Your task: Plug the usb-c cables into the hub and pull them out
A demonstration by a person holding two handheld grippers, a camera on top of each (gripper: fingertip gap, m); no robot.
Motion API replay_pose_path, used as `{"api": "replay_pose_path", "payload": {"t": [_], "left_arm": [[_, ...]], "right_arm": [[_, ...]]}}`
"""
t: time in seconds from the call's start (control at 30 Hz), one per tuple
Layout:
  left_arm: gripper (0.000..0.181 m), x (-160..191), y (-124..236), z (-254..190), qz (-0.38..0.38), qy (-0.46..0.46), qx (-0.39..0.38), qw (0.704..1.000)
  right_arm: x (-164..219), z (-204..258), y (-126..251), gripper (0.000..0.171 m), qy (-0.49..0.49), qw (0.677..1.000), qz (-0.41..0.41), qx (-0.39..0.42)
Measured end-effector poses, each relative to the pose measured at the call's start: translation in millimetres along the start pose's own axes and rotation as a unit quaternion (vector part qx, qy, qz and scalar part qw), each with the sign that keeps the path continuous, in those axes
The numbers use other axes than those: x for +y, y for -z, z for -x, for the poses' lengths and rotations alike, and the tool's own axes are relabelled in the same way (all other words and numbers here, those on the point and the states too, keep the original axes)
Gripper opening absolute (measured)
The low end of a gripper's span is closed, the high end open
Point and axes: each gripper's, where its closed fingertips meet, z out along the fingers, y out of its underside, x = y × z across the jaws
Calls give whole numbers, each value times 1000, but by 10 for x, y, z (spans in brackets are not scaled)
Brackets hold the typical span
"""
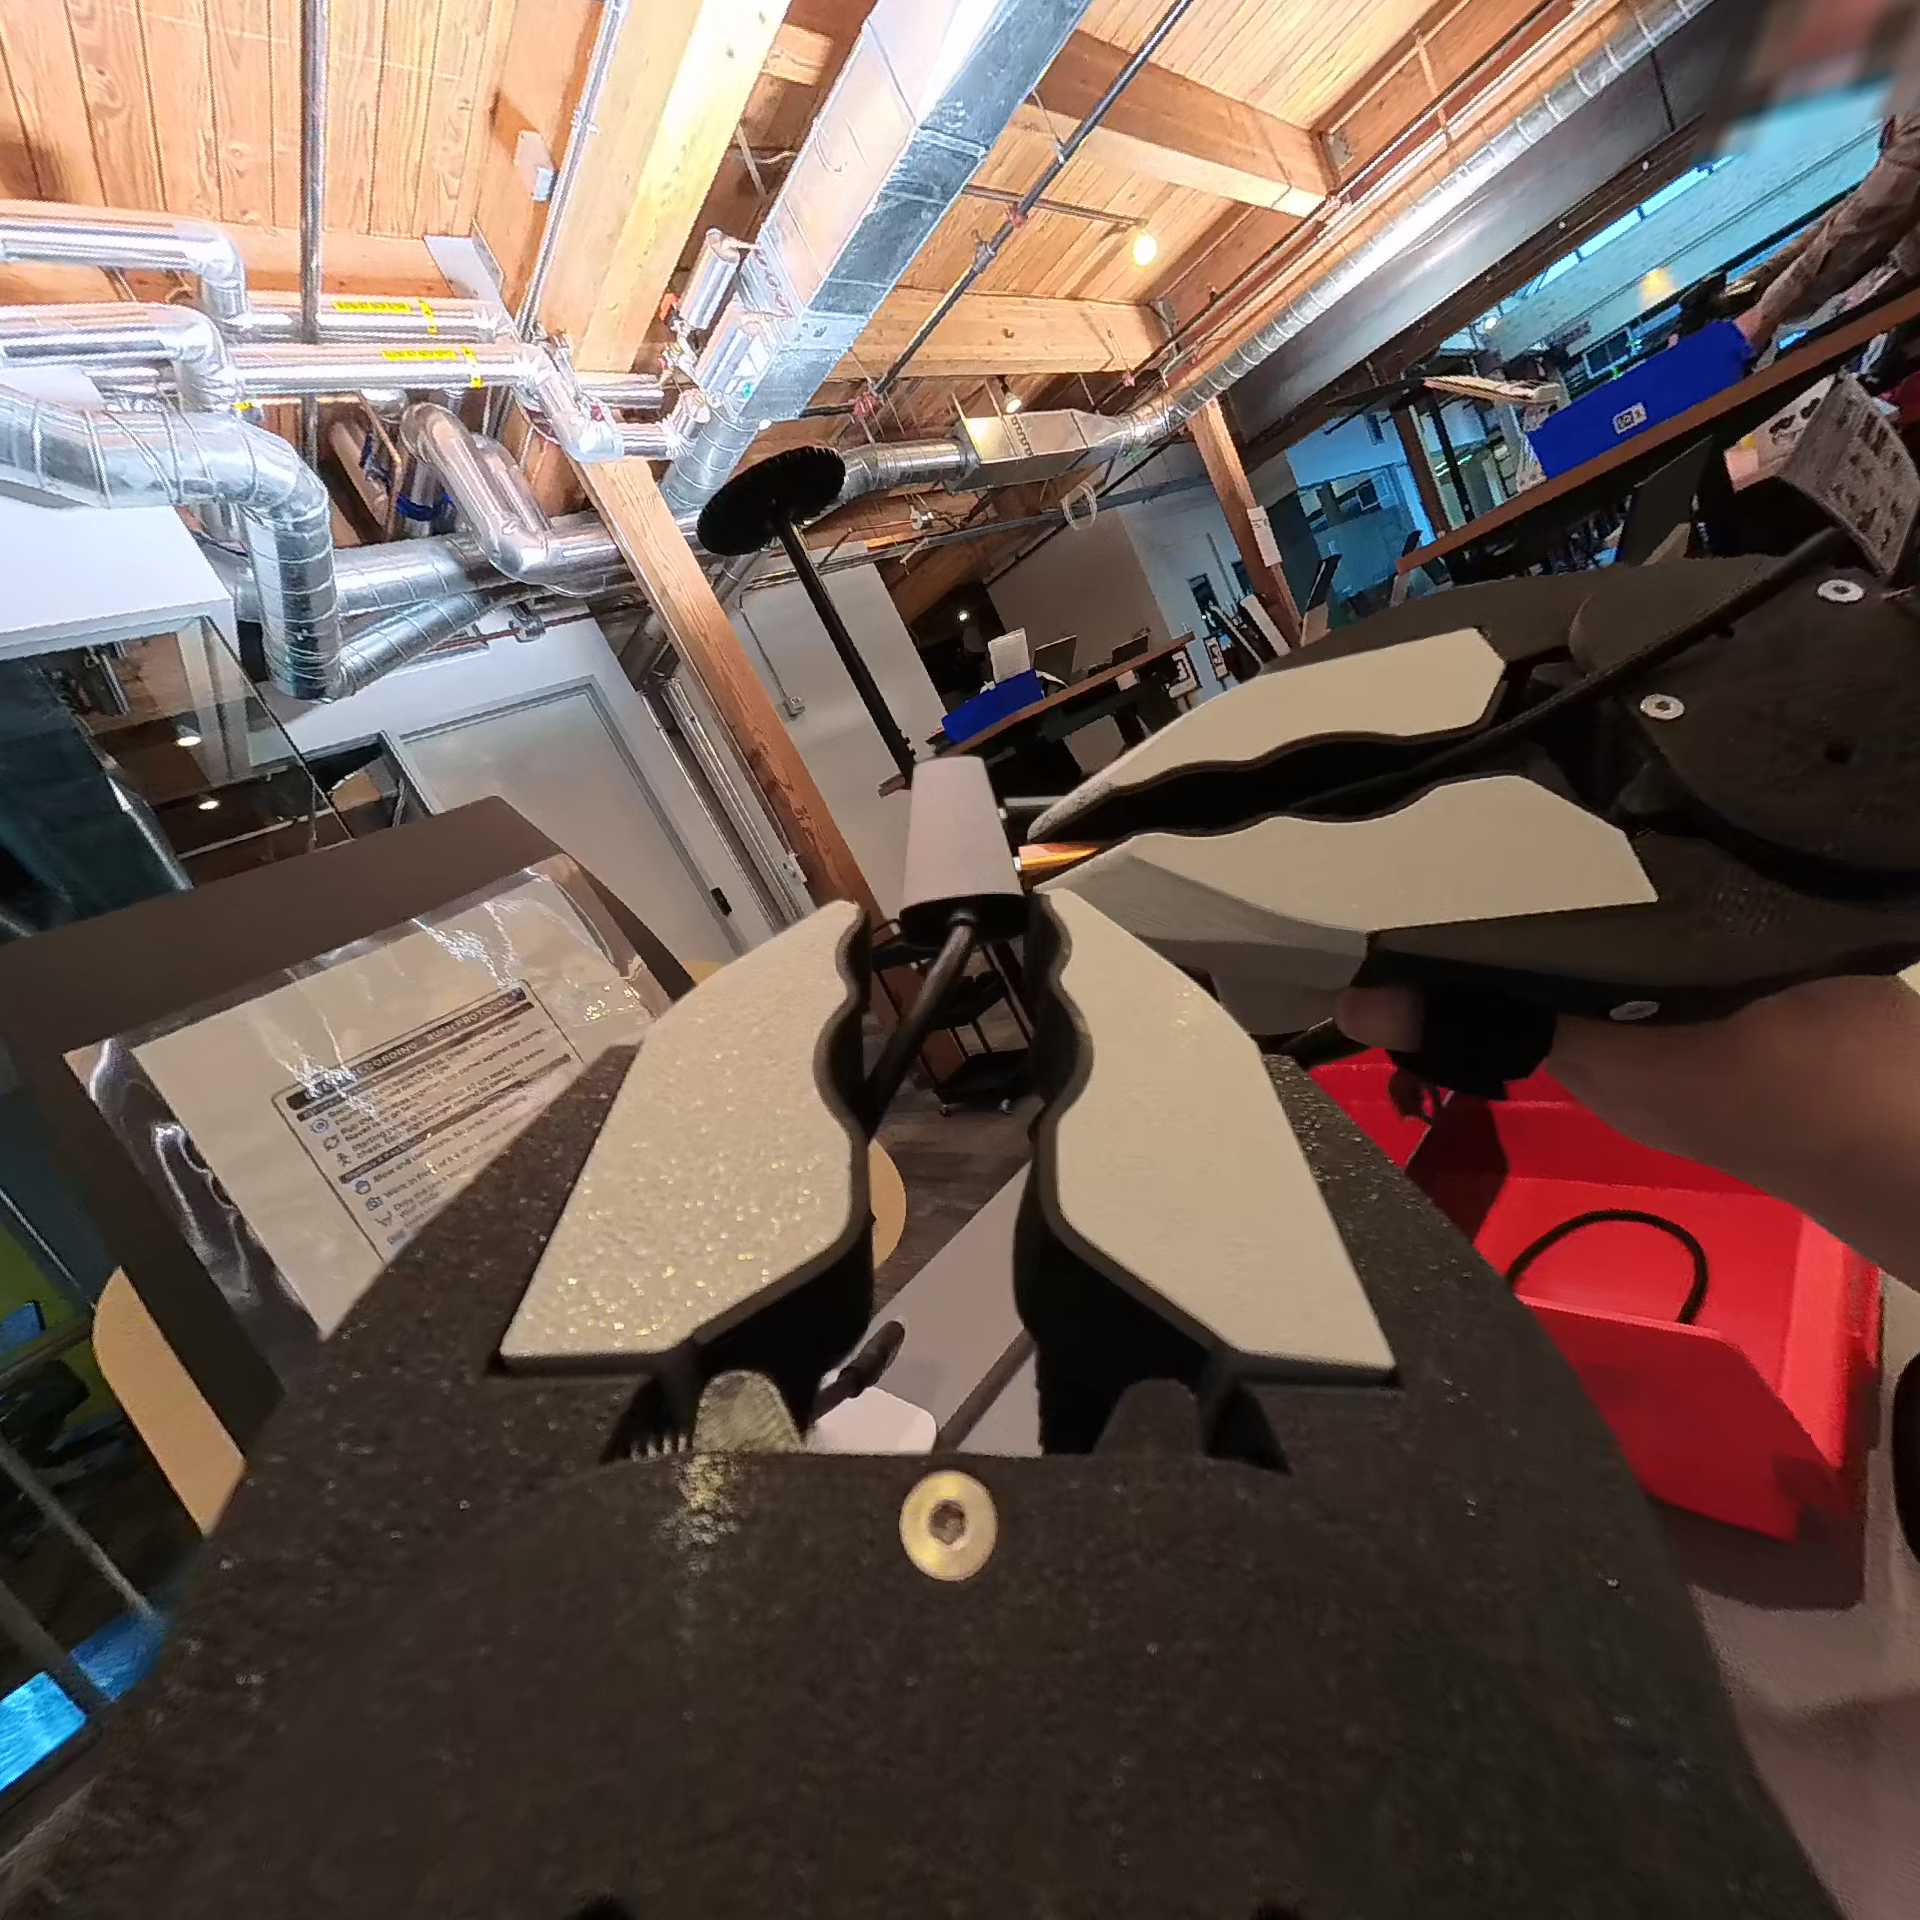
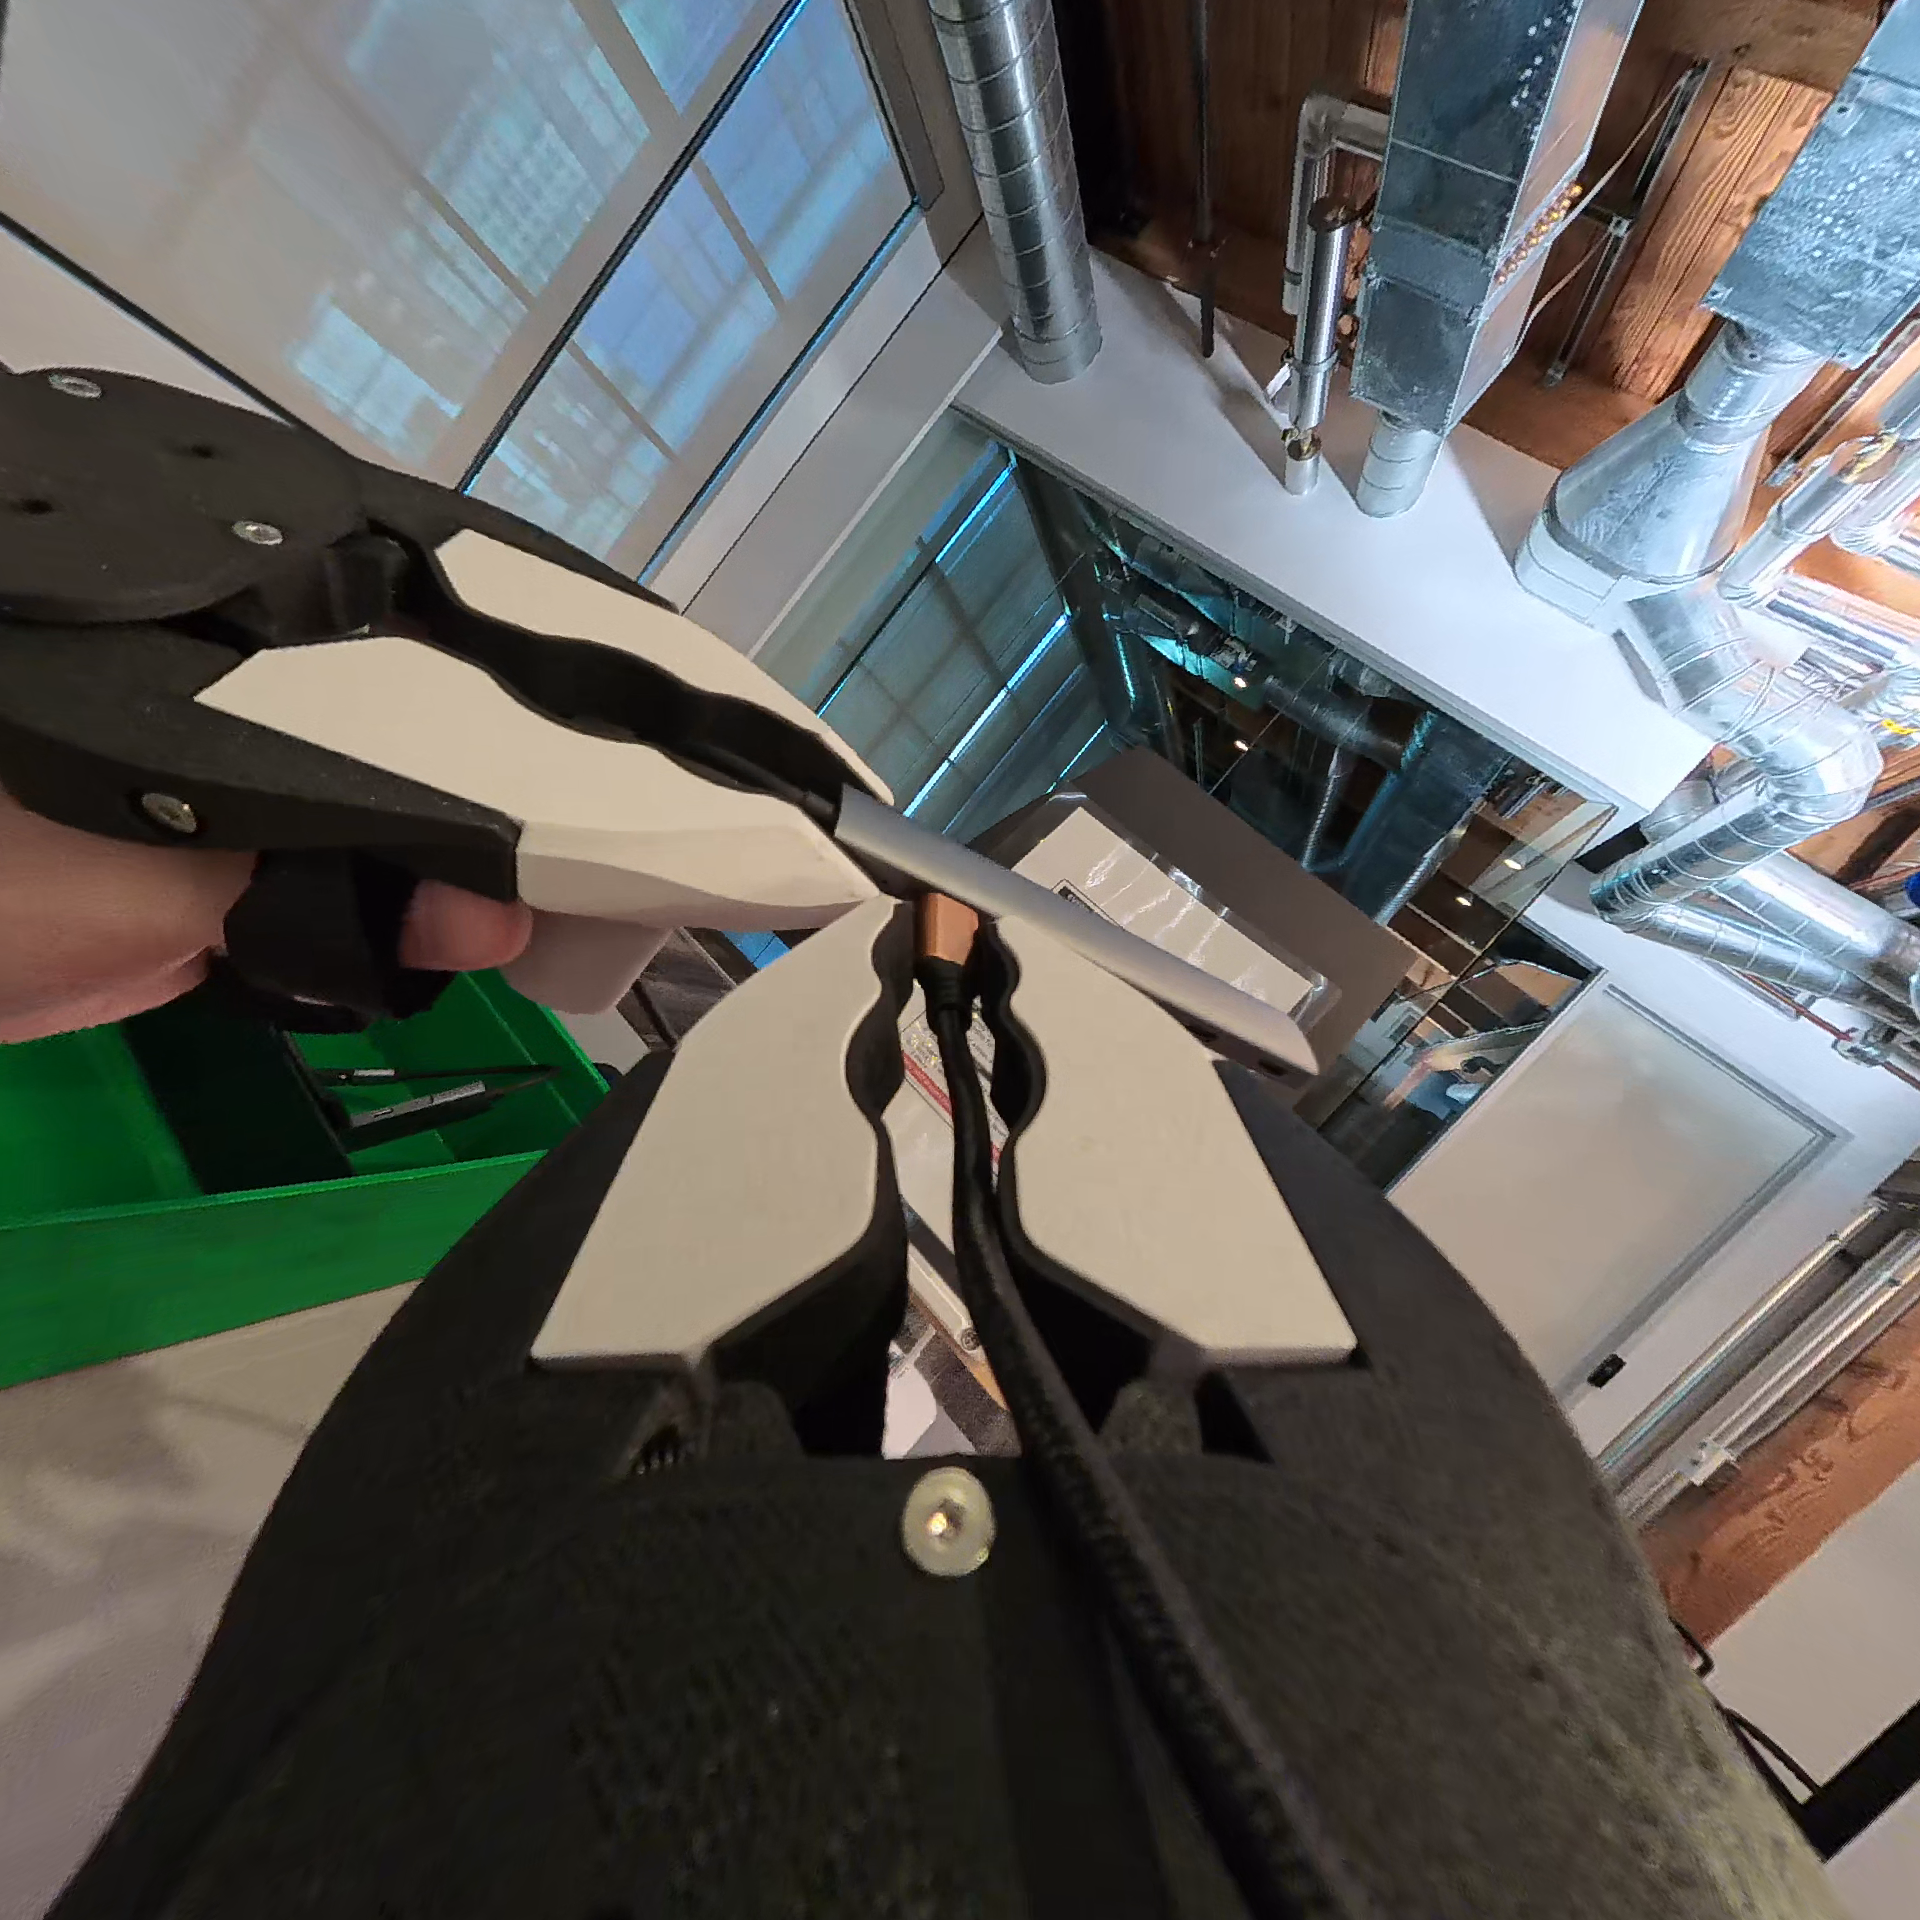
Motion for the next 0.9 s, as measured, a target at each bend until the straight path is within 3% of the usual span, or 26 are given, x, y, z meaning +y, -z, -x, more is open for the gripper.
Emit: {"api": "replay_pose_path", "payload": {"t": [0.17,0.37,0.77,0.83,0.9], "left_arm": [[19,29,-5,-5,15,4,3,1000],[22,73,-49,60,12,-71,-62,995],[21,-83,-58,19,-37,-15,-33,999],[21,-43,19,324,-27,3,-93,995],[21,-49,150,551,-50,54,-72,995]], "right_arm": [[17,7,-18,12,-8,1000,1,8],[85,-23,-67,12,-37,999,-11,36],[-74,-76,29,13,-4,995,-58,76],[-255,27,122,12,-10,993,-117,27],[-358,35,152,12,-7,993,-113,31]]}}
